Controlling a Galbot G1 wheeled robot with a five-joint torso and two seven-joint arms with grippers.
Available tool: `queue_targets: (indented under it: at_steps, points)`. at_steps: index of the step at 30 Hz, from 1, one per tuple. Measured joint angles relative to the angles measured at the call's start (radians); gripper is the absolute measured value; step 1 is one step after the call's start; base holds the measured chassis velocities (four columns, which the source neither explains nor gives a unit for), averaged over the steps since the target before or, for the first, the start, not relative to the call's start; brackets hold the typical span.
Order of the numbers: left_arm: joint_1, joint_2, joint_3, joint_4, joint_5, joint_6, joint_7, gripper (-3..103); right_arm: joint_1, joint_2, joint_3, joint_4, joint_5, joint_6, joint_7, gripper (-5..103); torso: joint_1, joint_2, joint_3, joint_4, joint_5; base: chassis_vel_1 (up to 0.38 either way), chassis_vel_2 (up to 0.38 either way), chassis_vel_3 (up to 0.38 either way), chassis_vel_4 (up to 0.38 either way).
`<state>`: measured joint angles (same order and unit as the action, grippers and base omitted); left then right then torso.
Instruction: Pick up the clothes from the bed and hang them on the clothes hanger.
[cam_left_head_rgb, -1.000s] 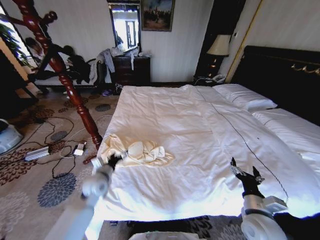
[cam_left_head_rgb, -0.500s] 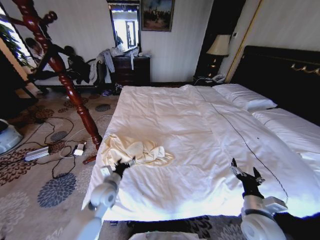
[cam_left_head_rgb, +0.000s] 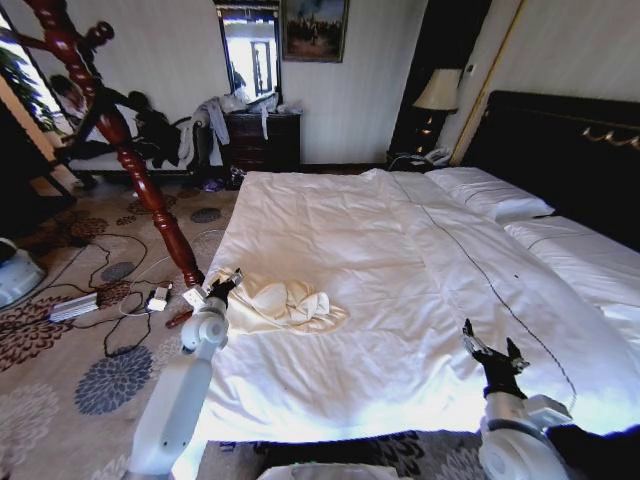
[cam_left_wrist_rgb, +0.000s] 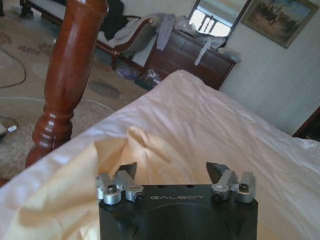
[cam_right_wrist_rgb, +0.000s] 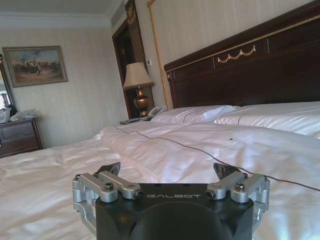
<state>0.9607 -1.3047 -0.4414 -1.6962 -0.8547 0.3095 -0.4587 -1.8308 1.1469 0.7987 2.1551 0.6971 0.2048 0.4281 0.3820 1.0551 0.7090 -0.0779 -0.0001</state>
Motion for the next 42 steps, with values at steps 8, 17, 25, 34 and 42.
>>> queue_targets:
  at_steps: [8,17,25,34,42]
  points:
    - [-0.014,-0.02,-0.014,0.018,0.001,-0.004,0.002,65,0.002,0.01,-0.005,-0.01,-0.006,0.0,0.0,100,0.0,0.0,0.0,0.0,0.0,0.0,0.0,0.0,0.0]
    - [-0.026,-0.005,-0.013,0.043,-0.005,0.0,0.004,32,0.01,0.019,-0.012,-0.021,-0.007,-0.001,0.0,100,0.0,0.0,0.0,0.0,0.0,0.0,0.0,0.0,0.0]
    - [-0.03,-0.013,-0.006,0.05,-0.007,0.007,0.005,17,0.01,0.017,-0.011,-0.022,-0.007,-0.001,0.0,100,0.0,0.0,0.0,-0.0001,0.0,0.0,0.0,0.0,0.0]
    - [-0.041,-0.019,0.003,0.042,0.001,0.007,0.012,19,0.012,0.015,-0.015,-0.03,-0.007,-0.001,0.0,100,0.0,0.0,0.0,-0.0001,0.0001,0.0,0.0,0.0,0.0]
    - [-0.069,-0.029,0.013,0.068,0.006,0.011,0.013,19,0.015,0.007,-0.016,-0.034,-0.004,-0.001,0.005,100,0.0,0.0,0.0,-0.0001,0.0001,0.0,0.0,0.0,0.0]
